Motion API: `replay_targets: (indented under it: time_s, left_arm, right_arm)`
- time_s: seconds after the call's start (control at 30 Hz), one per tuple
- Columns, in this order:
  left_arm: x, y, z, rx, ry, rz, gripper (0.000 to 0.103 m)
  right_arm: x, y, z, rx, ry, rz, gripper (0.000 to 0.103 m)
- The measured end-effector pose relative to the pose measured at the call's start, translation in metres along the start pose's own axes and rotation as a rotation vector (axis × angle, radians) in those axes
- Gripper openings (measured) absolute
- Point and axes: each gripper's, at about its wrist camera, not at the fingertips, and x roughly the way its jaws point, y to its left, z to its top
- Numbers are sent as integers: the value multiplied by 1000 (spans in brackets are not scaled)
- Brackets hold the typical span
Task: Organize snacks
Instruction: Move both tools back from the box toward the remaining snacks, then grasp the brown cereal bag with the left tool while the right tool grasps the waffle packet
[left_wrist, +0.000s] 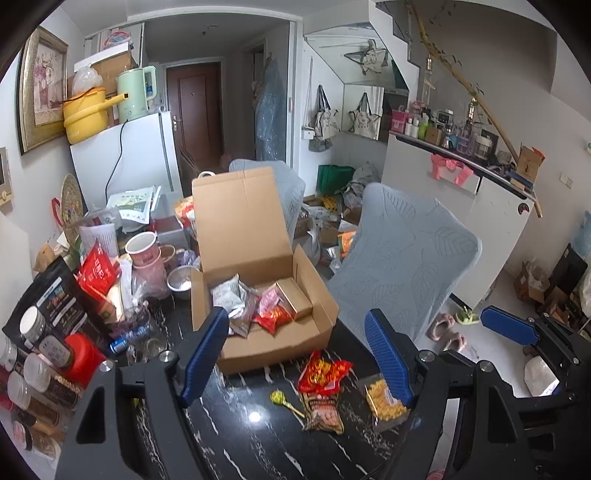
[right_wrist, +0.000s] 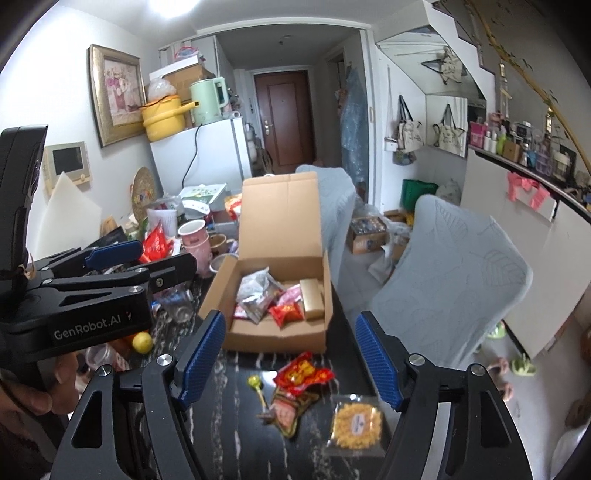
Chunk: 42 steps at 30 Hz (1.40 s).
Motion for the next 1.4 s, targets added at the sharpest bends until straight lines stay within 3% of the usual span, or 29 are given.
replay_targets:
  time_s: [0.53, 0.73, 0.97, 1.4]
  left_arm:
    - [21, -12, -67, 3, 152, -76, 76]
    - [37, -13, -88, -10, 206, -55, 76]
    - [69, -15, -110, -36, 307, -55, 76]
    - [134, -30, -131, -41, 411, -78, 76]
  right_arm:
    - [14, -20, -70, 91, 140, 6, 73]
    - [29, -26, -94, 104, 201, 9, 73]
    - [53, -37, -119, 120, 274, 4, 73]
    - [105, -78, -144, 162, 391, -12, 73]
